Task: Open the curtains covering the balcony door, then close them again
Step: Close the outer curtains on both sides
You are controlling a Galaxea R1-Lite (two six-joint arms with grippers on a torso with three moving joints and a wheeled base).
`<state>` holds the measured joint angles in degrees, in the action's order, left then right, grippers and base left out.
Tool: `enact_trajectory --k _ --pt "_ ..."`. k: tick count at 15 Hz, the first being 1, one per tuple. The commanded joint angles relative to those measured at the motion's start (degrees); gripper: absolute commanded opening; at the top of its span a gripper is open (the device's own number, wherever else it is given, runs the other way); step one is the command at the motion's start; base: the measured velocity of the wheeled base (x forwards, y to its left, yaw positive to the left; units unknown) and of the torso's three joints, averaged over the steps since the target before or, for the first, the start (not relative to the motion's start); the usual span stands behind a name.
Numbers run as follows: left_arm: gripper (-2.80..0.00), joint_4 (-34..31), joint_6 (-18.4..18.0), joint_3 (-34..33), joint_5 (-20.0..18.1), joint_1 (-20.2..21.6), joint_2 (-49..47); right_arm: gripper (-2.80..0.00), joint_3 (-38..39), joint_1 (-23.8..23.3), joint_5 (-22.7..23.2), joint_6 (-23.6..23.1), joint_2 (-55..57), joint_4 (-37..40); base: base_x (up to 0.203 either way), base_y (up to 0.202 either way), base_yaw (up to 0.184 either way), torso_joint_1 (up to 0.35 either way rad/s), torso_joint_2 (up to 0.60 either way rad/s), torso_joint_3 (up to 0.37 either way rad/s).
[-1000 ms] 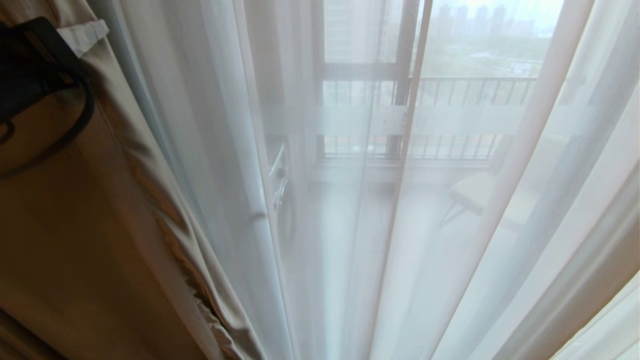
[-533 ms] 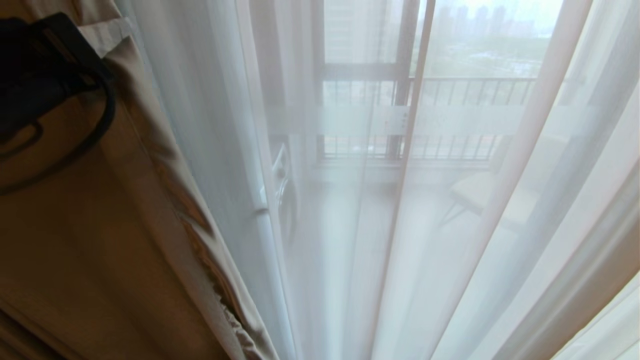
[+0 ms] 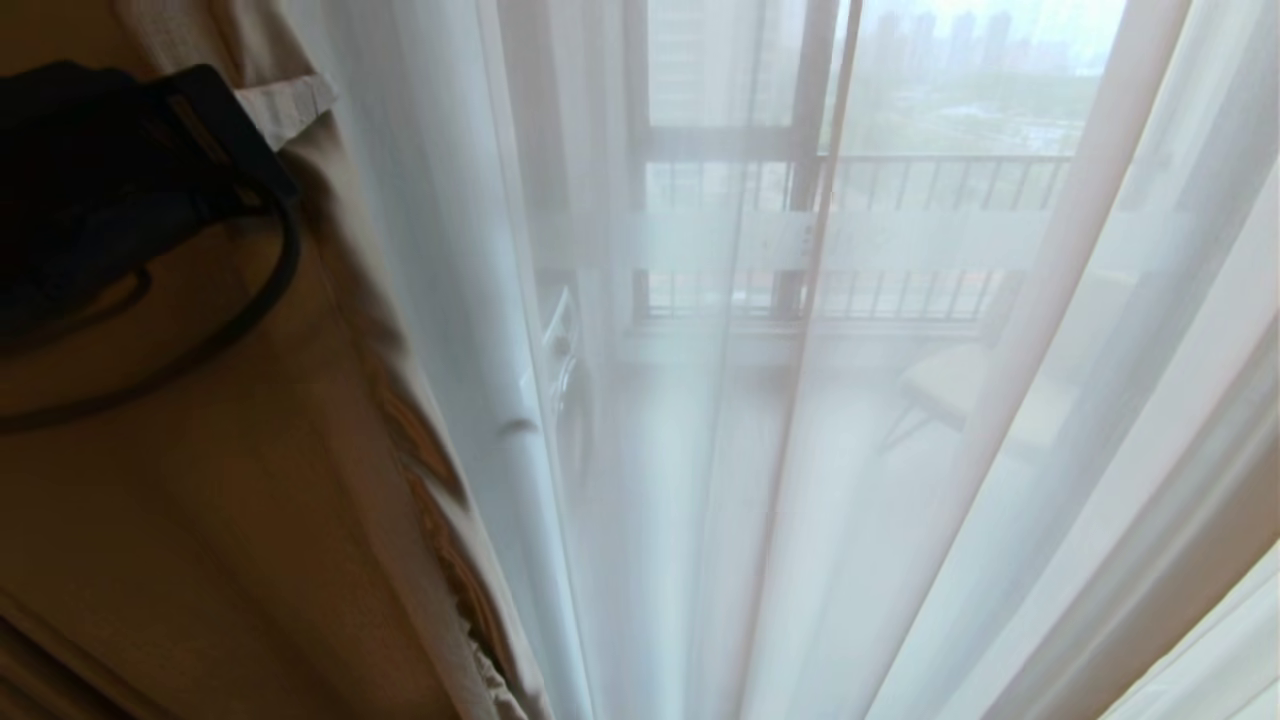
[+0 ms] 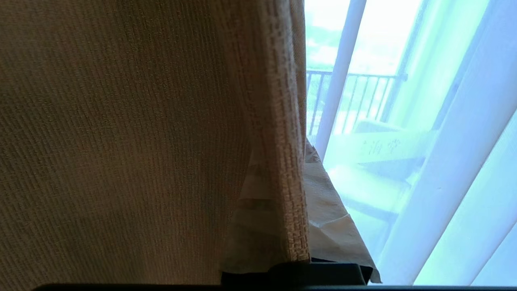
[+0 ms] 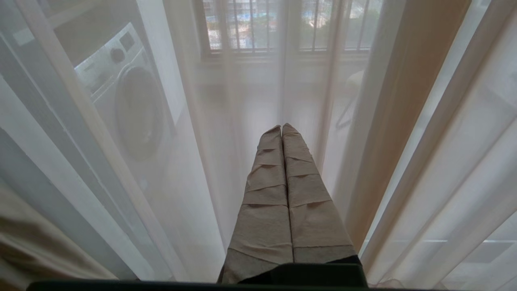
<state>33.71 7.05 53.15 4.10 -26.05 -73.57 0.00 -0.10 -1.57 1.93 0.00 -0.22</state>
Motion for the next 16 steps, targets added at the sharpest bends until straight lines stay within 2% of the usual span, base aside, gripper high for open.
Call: enact_trajectory --k 1,5,8,12,16 --pt "-2.80 0.6 0.1 -0.5 0.1 0.0 -0.6 -2.80 0.0 0.0 0.0 0.0 0.0 0.0 0.000 0.000 0.000 0.000 0.00 0.000" --pt "-2.80 0.7 0.2 -0.7 0.2 0.7 -0.6 -2.80 0.0 0.0 0.0 0.0 0.0 0.0 0.000 0.000 0.000 0.000 0.00 0.000" --pt "-2.80 0.7 0.1 -0.7 0.1 3.1 -0.5 -2.80 0.0 0.0 0.0 0.0 0.0 0.0 0.000 0.000 0.000 0.000 0.00 0.000" --pt "-2.80 1.0 0.2 -0.6 -0.1 8.8 0.1 -2.80 0.0 0.0 0.0 0.0 0.0 0.0 0.000 0.000 0.000 0.000 0.00 0.000" --pt "-2.80 1.2 0.1 -0.5 -0.5 16.4 0.6 -2.80 0.0 0.0 0.0 0.0 0.0 0.0 0.000 0.000 0.000 0.000 0.00 0.000"
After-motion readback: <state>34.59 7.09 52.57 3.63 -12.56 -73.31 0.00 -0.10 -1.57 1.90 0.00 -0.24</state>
